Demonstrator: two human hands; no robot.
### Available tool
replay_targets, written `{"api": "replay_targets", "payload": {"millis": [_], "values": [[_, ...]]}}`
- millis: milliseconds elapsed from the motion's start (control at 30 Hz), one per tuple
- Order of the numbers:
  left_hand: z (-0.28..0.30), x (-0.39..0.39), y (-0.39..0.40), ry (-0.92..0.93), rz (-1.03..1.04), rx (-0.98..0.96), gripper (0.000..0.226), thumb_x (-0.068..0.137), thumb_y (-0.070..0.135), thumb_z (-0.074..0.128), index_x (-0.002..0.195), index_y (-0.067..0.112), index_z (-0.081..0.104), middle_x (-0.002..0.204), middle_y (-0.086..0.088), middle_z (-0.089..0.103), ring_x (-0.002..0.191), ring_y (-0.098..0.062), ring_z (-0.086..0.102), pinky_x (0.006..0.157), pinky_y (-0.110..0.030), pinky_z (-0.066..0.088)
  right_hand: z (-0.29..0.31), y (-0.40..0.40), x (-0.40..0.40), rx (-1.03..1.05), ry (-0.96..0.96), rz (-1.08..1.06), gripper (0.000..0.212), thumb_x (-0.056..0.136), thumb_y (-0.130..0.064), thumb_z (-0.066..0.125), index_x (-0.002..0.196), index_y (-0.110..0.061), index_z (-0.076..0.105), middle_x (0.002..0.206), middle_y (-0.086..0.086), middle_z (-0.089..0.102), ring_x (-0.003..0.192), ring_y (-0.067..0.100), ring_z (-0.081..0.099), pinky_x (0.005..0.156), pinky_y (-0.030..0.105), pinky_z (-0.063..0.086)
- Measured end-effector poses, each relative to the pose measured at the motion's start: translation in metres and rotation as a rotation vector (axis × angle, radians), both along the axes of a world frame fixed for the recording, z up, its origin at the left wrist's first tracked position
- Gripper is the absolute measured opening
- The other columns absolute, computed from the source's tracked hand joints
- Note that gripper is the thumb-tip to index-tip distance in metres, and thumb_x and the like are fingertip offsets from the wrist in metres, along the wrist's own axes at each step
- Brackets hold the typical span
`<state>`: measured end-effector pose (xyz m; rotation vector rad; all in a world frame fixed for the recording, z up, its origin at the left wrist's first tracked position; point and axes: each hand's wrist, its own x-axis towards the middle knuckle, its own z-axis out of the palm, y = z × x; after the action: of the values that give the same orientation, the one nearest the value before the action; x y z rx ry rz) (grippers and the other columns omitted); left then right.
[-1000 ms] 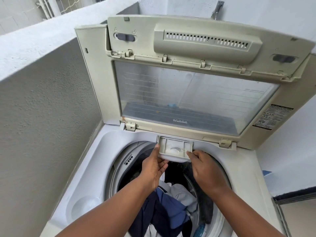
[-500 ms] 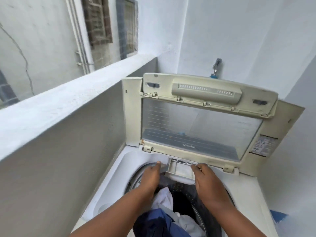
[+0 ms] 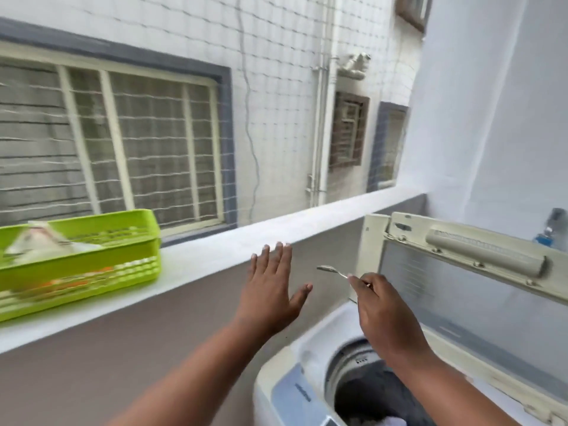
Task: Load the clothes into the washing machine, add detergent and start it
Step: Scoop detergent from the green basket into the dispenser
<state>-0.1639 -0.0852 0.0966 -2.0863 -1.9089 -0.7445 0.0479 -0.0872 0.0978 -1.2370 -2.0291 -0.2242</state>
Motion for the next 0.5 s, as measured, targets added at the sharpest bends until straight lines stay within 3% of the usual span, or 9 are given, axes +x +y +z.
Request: {"api": "replay_targets", "payload": {"millis": [100,200,333,500], "values": [[0.031,-0.058,-0.044,0.073,0.192,0.090,0.087,0.087,0.069,0.014,0.152,0.017,-0.006,0.161,-0.002,-0.004,0.147,-0.023,-0.010,0.119,-0.040,-0.008,0.028,-0.008,-0.058,0.179,-0.028,0.092,0.031,0.086,0.004,0.048,0.110,0.004,0.068,0.088,0.017,0.061,0.067,0.032,0.063,0.056,0.029,0.052],[0.058,-0.114,-0.082,0.088,0.329,0.143,0.094,0.078,0.072,0.006,0.153,0.015,0.001,0.161,-0.003,0.003,0.148,-0.026,-0.003,0.118,-0.040,-0.006,0.056,-0.019,-0.117,0.283,0.016,0.221,0.038,0.082,0.003,0.043,0.111,0.003,0.068,0.091,0.017,0.061,0.073,0.034,0.064,0.059,0.032,0.055],[0.081,-0.193,-0.121,0.097,0.485,0.194,0.097,0.076,0.074,0.007,0.153,0.015,0.004,0.161,-0.004,0.006,0.148,-0.026,-0.001,0.118,-0.041,-0.003,0.084,-0.031,-0.203,0.296,0.046,0.383,0.043,0.070,0.017,0.058,0.109,0.003,0.067,0.094,0.018,0.060,0.075,0.037,0.065,0.058,0.037,0.056],[0.099,-0.270,-0.135,0.191,0.550,0.149,0.103,0.070,0.077,0.005,0.153,0.014,0.006,0.161,-0.006,0.006,0.148,-0.026,-0.003,0.118,-0.040,-0.005,0.097,-0.026,-0.300,0.247,-0.024,0.418,0.033,0.074,0.010,0.047,0.096,-0.004,0.066,0.089,0.014,0.056,0.073,0.036,0.062,0.058,0.043,0.056]]}}
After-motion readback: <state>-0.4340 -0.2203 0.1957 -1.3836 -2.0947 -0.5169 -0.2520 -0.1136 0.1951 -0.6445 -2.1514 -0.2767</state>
